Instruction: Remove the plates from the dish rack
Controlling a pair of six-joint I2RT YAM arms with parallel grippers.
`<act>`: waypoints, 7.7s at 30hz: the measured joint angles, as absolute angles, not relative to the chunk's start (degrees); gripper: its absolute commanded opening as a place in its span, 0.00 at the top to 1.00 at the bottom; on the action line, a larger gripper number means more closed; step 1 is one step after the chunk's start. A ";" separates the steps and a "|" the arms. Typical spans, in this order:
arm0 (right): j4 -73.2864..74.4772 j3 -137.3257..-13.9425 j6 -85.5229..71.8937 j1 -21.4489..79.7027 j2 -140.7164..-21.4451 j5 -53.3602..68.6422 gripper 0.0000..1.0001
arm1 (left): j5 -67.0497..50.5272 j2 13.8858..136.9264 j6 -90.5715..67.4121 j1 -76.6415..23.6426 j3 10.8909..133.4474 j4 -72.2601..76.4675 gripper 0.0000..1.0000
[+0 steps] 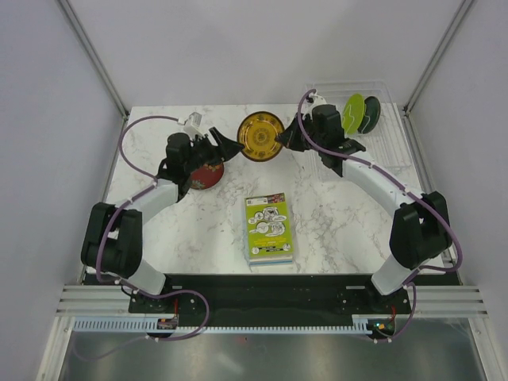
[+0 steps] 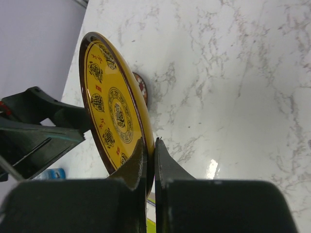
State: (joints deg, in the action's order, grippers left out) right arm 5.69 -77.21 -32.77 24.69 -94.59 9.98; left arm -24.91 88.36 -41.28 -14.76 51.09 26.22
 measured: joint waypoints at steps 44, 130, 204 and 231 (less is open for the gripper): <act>5.98 -70.26 -34.57 16.95 -93.45 14.48 0.40 | -18.24 94.37 -39.07 5.65 45.78 13.56 0.56; 8.19 -92.92 6.63 13.98 -102.10 -40.12 1.00 | -9.28 84.64 -22.98 -13.65 57.49 0.05 0.02; 0.16 -61.47 -36.29 18.65 -84.36 9.56 0.39 | -12.58 93.47 -33.67 4.47 47.53 7.22 0.13; 15.75 -100.60 -9.19 3.31 -114.74 -29.50 0.36 | -11.16 79.50 -28.14 -7.90 55.00 1.28 0.06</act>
